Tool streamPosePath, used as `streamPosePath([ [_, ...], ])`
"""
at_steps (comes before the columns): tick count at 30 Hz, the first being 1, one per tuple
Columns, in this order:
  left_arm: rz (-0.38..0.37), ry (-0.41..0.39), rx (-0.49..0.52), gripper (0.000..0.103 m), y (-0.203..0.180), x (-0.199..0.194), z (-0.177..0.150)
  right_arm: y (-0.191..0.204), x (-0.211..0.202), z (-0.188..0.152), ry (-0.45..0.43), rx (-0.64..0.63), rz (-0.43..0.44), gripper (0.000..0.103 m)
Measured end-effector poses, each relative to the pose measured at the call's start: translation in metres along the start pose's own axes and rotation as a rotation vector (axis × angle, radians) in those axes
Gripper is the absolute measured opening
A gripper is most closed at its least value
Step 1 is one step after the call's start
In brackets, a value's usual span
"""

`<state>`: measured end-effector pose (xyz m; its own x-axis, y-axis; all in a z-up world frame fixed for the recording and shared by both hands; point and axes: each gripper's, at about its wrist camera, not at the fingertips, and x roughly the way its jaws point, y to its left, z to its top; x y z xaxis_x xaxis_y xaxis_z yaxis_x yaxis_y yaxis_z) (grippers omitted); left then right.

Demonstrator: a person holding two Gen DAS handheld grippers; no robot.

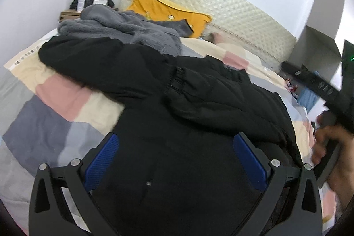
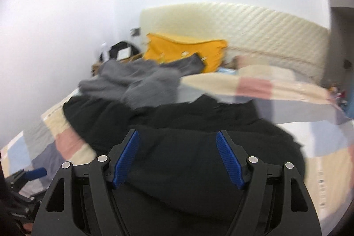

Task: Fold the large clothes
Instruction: 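Lay the sleeve on the jacket and open the right gripper, then withdraw the right tool from the folded sleeve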

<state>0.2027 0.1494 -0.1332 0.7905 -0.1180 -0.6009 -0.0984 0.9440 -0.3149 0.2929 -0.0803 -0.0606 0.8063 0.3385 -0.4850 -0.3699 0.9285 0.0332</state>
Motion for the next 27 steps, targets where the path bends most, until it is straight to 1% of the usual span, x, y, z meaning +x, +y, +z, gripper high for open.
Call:
streamPosePath([
  [4, -0.001, 0.002, 0.038, 0.103, -0.019, 0.003, -0.007, -0.046, -0.031, 0.0, -0.035, 0.043, -0.054, 0.072],
  [6, -0.044, 0.006, 0.029, 0.103, -0.025, 0.001, -0.01, -0.069, -0.041, -0.006, -0.033, 0.069, -0.076, 0.072],
  [7, -0.068, 0.01, 0.017, 0.103, -0.027, 0.0, -0.011, -0.081, -0.046, -0.012, -0.03, 0.08, -0.088, 0.072],
  [8, -0.076, 0.012, 0.013, 0.103, -0.028, -0.001, -0.012, -0.091, -0.05, -0.019, -0.027, 0.088, -0.095, 0.072],
  [10, -0.066, 0.012, 0.021, 0.103, -0.032, -0.003, -0.012, -0.119, -0.055, -0.038, -0.008, 0.12, -0.127, 0.072],
  [14, -0.047, -0.001, 0.071, 0.103, -0.05, -0.005, -0.015, -0.166, -0.055, -0.079, 0.025, 0.222, -0.156, 0.072],
  [16, -0.04, 0.004, 0.096, 0.103, -0.058, -0.003, -0.018, -0.181, -0.05, -0.095, 0.049, 0.257, -0.149, 0.072],
  [18, -0.032, 0.011, 0.118, 0.103, -0.063, 0.0, -0.02, -0.194, -0.042, -0.11, 0.091, 0.295, -0.152, 0.072],
  [21, -0.012, 0.03, 0.16, 0.103, -0.073, 0.007, -0.026, -0.208, -0.031, -0.129, 0.117, 0.363, -0.149, 0.072],
  [22, -0.009, 0.034, 0.167, 0.103, -0.074, 0.008, -0.027, -0.211, -0.027, -0.135, 0.134, 0.365, -0.157, 0.072],
  [24, -0.002, 0.042, 0.184, 0.103, -0.078, 0.012, -0.029, -0.211, -0.013, -0.143, 0.181, 0.33, -0.19, 0.072],
  [27, 0.011, 0.061, 0.195, 0.103, -0.079, 0.019, -0.032, -0.207, 0.002, -0.156, 0.247, 0.282, -0.198, 0.072],
])
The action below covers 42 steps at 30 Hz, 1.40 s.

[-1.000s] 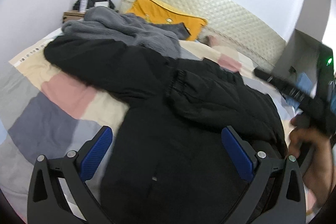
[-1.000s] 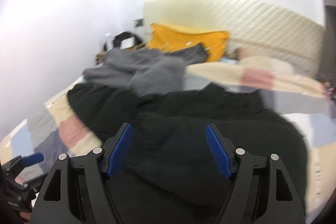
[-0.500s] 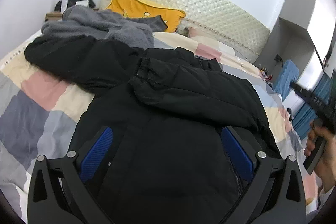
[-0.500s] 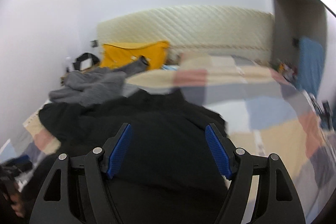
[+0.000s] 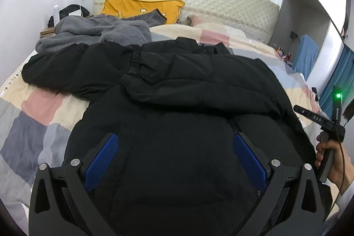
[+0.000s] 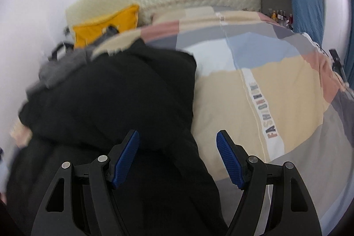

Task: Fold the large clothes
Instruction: 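Withdraw the right tool from the folded sleeve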

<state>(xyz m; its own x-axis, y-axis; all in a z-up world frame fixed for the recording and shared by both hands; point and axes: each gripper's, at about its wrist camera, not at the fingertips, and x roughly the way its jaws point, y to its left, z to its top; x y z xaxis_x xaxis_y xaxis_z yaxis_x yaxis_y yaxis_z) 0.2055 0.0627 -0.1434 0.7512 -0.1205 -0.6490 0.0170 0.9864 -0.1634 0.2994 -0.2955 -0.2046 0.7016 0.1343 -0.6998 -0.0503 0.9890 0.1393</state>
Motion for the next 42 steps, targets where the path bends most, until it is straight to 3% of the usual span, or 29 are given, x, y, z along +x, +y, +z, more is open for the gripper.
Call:
streamPosePath([
  [8, 0.016, 0.036, 0.029, 0.103, -0.006, 0.01, -0.005, 0.01, 0.026, -0.013, 0.067, -0.075, -0.041, 0.072],
  [16, 0.039, 0.025, 0.071, 0.103, -0.014, 0.007, -0.006, 0.0, 0.018, -0.003, -0.033, -0.011, -0.048, 0.072],
  [22, 0.038, 0.028, 0.07, 0.103, -0.014, 0.008, -0.006, -0.015, 0.019, -0.004, -0.052, 0.014, -0.1, 0.072],
  [27, 0.04, 0.026, 0.068, 0.103, -0.013, 0.008, -0.006, -0.018, 0.015, -0.004, -0.046, 0.057, -0.08, 0.072],
  [32, 0.041, 0.003, 0.074, 0.103, -0.015, 0.002, -0.004, 0.002, -0.012, -0.004, -0.06, 0.051, -0.043, 0.072],
  [36, 0.029, -0.014, 0.072, 0.103, -0.018, -0.006, -0.002, 0.031, -0.055, -0.001, -0.122, -0.025, -0.015, 0.074],
  [42, 0.011, -0.022, 0.075, 0.103, -0.025, -0.017, -0.004, 0.053, -0.117, -0.009, -0.198, -0.018, 0.054, 0.074],
])
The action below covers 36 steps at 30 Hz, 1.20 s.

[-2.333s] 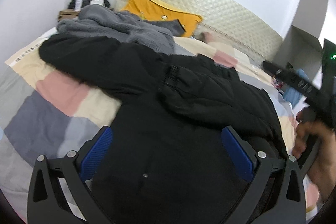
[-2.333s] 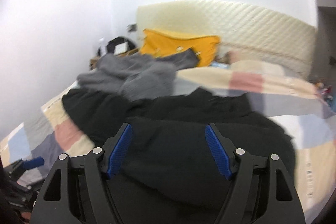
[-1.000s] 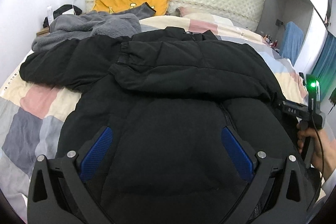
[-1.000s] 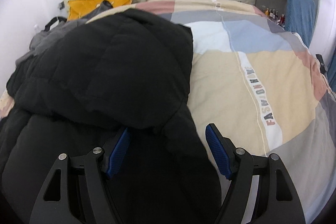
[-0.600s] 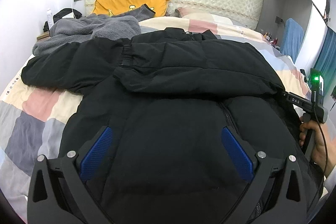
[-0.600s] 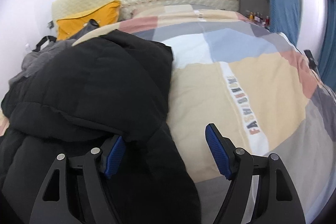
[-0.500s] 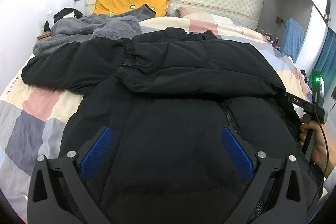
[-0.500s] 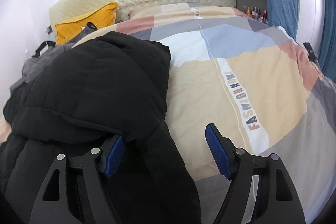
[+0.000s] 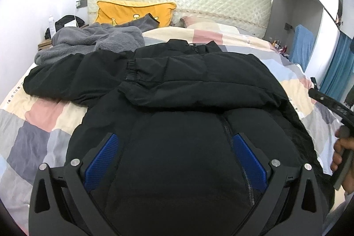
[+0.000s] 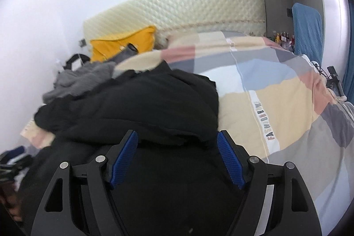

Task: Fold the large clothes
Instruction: 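Withdraw the right tool from the folded sleeve, then reach the left tool to the other sleeve cuff and grasp it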

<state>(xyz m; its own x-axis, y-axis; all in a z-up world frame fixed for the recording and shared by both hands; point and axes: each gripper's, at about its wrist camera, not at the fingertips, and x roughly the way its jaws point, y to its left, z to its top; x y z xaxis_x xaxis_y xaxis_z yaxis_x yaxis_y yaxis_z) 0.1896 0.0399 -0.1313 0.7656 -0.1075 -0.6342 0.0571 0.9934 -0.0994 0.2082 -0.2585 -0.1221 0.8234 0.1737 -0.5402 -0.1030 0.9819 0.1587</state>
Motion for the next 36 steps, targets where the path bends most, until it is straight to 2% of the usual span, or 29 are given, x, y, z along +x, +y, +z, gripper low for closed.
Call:
streamPosePath([
  [6, -0.001, -0.022, 0.018, 0.103, -0.007, -0.016, -0.004, 0.019, -0.045, -0.007, -0.053, -0.017, 0.029, 0.074],
  [11, -0.016, -0.026, 0.006, 0.103, -0.007, -0.029, -0.009, 0.036, -0.082, -0.019, -0.089, -0.085, 0.011, 0.074],
  [15, -0.057, -0.033, -0.025, 0.103, -0.004, -0.047, -0.016, 0.041, -0.114, -0.028, -0.131, -0.099, 0.019, 0.074],
  [17, -0.052, -0.039, -0.023, 0.103, -0.004, -0.055, -0.022, 0.045, -0.126, -0.037, -0.147, -0.104, -0.002, 0.074],
  [24, -0.021, -0.076, 0.011, 0.103, -0.009, -0.068, -0.029, 0.051, -0.144, -0.065, -0.162, -0.025, 0.008, 0.074],
  [27, -0.024, -0.076, 0.007, 0.103, -0.008, -0.065, -0.025, 0.057, -0.142, -0.072, -0.172, -0.062, -0.032, 0.074],
  [34, -0.031, -0.062, -0.035, 0.103, 0.008, -0.059, -0.01, 0.058, -0.137, -0.074, -0.207, -0.074, -0.018, 0.074],
  [36, -0.013, -0.064, -0.05, 0.103, 0.017, -0.059, 0.0, 0.056, -0.137, -0.075, -0.211, -0.062, -0.025, 0.074],
])
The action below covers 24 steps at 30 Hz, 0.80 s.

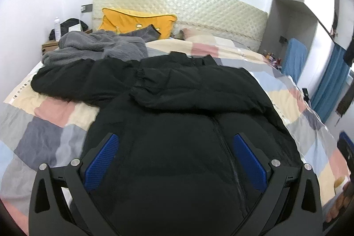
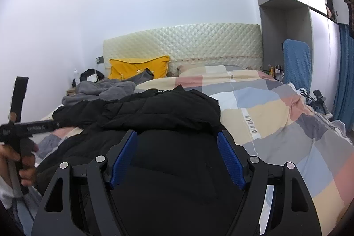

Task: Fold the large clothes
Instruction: 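Reach the left tool to the other sleeve cuff and grasp it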

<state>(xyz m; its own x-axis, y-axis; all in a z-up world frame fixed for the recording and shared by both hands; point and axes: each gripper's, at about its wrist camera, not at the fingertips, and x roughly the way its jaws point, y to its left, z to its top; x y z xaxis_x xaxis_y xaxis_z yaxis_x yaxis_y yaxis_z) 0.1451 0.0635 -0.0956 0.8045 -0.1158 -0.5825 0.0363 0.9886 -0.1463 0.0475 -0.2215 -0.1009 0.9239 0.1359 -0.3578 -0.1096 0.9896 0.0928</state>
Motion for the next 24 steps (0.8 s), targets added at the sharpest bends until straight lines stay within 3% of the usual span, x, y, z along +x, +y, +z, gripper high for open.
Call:
streamPosePath([
  [7, 0.068, -0.012, 0.019, 0.103, 0.038, -0.007, 0.06, -0.003, 0.004, 0.001, 0.008, 0.013, -0.017, 0.076],
  [13, 0.146, 0.027, -0.028, 0.103, 0.098, -0.018, 0.12, 0.005, 0.004, 0.001, 0.0, -0.018, -0.019, 0.076],
  [24, 0.196, 0.117, -0.079, 0.103, 0.223, -0.006, 0.177, 0.002, 0.027, -0.004, 0.086, 0.073, -0.011, 0.079],
])
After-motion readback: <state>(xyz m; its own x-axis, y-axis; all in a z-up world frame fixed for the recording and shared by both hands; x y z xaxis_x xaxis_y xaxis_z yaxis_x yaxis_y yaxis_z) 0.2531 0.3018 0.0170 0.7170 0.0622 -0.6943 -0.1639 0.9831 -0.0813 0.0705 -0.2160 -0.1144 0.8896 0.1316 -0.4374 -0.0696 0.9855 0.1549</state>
